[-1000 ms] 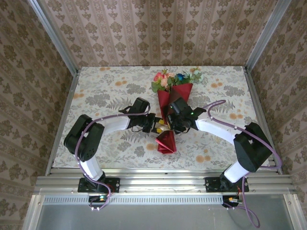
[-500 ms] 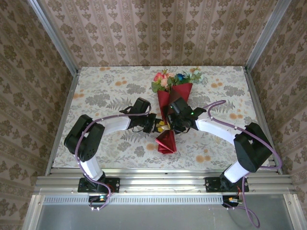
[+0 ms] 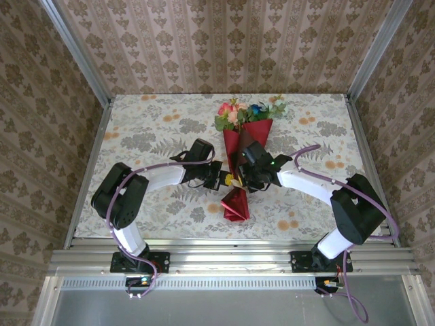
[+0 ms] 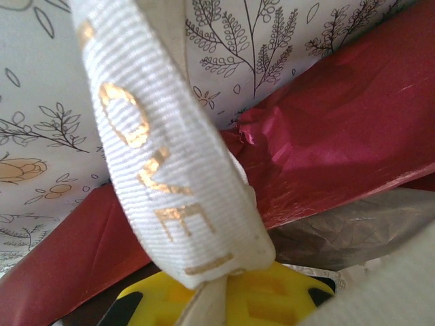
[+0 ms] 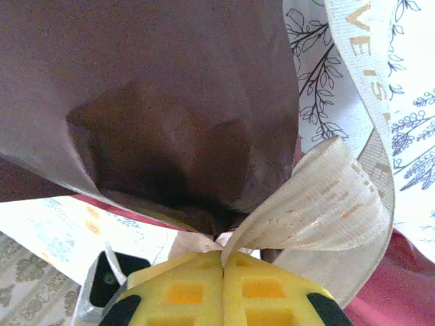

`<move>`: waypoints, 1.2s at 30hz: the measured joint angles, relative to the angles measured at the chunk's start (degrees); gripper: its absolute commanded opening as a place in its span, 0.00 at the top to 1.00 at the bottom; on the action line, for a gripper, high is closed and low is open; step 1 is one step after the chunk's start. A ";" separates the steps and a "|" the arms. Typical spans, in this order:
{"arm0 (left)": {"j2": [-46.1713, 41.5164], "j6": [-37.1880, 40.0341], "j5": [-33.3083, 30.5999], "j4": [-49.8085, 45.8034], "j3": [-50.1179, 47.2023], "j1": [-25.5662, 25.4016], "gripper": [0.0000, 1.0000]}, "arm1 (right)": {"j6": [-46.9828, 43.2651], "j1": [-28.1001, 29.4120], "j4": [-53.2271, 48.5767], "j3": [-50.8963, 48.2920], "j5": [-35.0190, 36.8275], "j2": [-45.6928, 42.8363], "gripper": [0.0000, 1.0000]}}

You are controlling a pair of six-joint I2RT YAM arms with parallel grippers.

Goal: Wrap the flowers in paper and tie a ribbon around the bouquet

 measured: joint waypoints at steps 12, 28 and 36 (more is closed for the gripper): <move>0.02 0.26 0.00 0.00 0.72 -0.22 0.65 | 0.00 0.00 0.37 -0.02 0.22 -1.90 1.00; 2.40 0.52 1.81 0.02 2.60 -0.74 0.64 | 1.11 0.42 6.91 -4.15 0.00 -6.16 1.00; 2.75 0.72 1.90 0.02 2.60 -0.74 0.70 | 1.46 1.27 9.01 -7.98 -0.55 -8.68 1.00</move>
